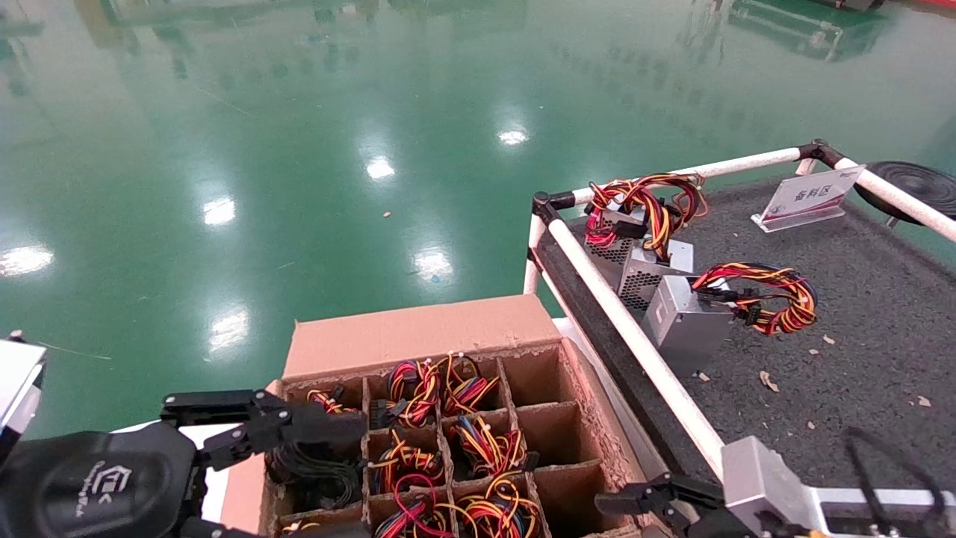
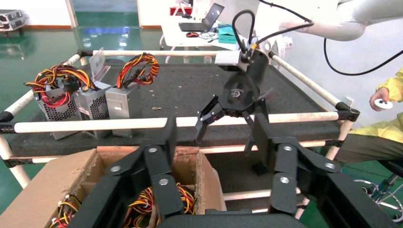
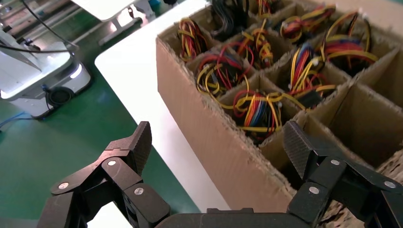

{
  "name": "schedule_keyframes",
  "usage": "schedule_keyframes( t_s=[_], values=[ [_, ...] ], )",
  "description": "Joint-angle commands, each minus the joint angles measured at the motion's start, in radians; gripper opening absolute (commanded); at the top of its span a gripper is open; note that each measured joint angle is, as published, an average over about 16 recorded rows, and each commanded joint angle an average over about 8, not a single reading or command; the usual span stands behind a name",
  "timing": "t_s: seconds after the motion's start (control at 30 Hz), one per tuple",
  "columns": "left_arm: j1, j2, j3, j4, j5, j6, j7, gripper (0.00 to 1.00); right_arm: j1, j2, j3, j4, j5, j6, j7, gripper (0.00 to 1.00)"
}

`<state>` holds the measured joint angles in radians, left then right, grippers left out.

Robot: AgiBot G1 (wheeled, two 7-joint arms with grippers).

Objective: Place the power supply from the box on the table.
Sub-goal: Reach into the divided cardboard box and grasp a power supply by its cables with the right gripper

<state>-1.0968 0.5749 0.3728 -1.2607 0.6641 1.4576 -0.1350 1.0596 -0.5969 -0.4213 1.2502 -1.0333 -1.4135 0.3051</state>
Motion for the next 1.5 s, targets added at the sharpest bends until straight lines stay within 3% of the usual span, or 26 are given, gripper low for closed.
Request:
schedule_keyframes(
  t_s=[0.03, 0.7, 0.97, 1.13, 1.5],
  values=[
    [0.000, 0.000, 0.000, 0.000, 0.000, 0.000, 0.000, 1.00, 0.000, -0.005, -0.010, 0.003, -0.019, 0.008, 0.010, 1.00],
    [0.000, 0.000, 0.000, 0.000, 0.000, 0.000, 0.000, 1.00, 0.108, -0.180, -0.111, -0.054, -0.205, 0.103, 0.124, 1.00],
    [0.000, 0.000, 0.000, 0.000, 0.000, 0.000, 0.000, 1.00, 0.138, -0.223, -0.135, -0.103, -0.236, 0.097, 0.133, 0.72],
    [0.000, 0.000, 0.000, 0.000, 0.000, 0.000, 0.000, 1.00, 0.151, -0.251, -0.148, -0.129, -0.253, 0.102, 0.137, 0.61],
    [0.000, 0.000, 0.000, 0.000, 0.000, 0.000, 0.000, 1.00, 0.175, -0.298, -0.167, -0.166, -0.291, 0.128, 0.149, 0.08]
  ],
)
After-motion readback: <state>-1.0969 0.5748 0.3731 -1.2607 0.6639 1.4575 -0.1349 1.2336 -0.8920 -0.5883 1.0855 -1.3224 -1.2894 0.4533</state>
